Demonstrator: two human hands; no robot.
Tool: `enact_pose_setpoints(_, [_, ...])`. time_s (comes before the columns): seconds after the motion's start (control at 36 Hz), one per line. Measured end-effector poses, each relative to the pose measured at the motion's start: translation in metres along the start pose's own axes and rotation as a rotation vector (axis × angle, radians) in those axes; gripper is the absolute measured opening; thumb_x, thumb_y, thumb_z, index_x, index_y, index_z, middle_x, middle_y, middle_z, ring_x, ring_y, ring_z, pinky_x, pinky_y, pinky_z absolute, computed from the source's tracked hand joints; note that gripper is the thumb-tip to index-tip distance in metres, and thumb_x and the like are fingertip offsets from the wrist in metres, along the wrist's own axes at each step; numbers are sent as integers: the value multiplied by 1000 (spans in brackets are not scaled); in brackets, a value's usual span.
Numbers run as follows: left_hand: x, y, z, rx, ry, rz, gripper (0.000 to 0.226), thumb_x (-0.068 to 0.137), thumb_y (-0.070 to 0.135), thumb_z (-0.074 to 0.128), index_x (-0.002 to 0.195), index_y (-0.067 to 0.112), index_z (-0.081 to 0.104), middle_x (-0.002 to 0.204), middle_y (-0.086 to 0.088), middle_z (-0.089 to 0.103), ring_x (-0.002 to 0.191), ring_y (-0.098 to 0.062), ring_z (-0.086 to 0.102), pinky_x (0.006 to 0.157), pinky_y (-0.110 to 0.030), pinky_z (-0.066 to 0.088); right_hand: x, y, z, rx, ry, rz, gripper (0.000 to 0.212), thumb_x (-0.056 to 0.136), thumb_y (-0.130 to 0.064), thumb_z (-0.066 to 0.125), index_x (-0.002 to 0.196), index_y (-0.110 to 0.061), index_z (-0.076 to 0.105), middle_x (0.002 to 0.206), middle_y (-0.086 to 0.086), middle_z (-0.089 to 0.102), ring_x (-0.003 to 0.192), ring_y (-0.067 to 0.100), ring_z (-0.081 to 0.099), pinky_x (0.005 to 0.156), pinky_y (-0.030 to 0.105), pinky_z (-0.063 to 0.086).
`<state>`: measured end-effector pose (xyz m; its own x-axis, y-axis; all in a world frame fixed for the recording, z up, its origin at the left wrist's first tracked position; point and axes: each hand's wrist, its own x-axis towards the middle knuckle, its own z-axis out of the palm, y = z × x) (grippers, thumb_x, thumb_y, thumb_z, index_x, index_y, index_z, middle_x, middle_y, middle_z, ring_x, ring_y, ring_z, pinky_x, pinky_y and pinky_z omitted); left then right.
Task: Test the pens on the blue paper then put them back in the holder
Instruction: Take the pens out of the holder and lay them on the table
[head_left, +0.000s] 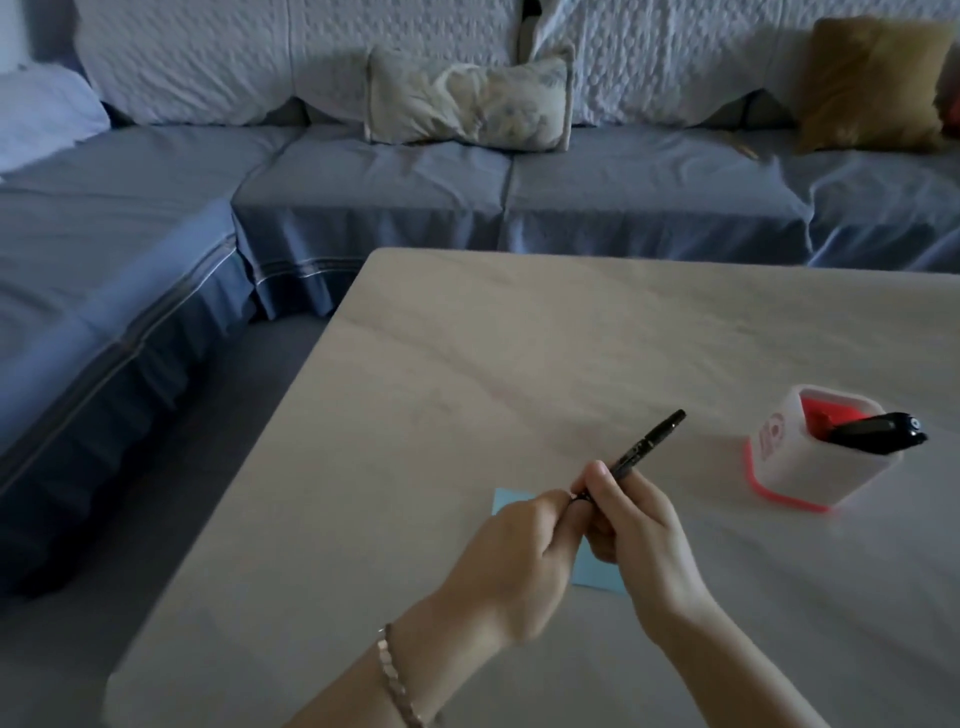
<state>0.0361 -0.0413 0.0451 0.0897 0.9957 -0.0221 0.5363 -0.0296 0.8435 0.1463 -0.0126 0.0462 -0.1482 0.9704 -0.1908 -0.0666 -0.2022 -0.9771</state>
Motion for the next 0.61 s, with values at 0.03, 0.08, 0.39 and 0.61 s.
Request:
enact_pose_setpoints(0.03, [-2,2,-1,-159,-63,-70,44,97,38,32,81,4,55,46,9,42,43,-6,36,48,-24,31,-2,0,0,27,-8,-1,34,96,-14,41,65,-4,50,36,-9,36,35,2,29,37,11,26])
enact_pose_setpoints(0.08, [-5,3,-4,-537,-196,-246,46,99,34,31,65,5,42,40,12,29,34,-6,25,38,-19,24,-6,0,1,40,-38,-13,35,95,-13,41,62,-6,49,36,-7,39,35,2,32,38,11,28])
enact_pose_setpoints(0.39, [-25,-96,-35,-866,-190,-704,31,95,27,38,67,16,46,45,6,31,36,-7,30,41,-15,29,27,-27,-18,123,67,-92,35,98,-14,36,64,-10,43,37,-15,26,33,0,21,35,12,17])
enact_pose_setpoints(0.61, [-2,-124,-39,297,209,-278,37,95,36,38,80,8,58,85,-1,43,91,-22,47,87,-29,33,66,19,11,-269,-288,427,27,93,-10,39,68,-10,49,52,0,28,40,11,25,41,19,20])
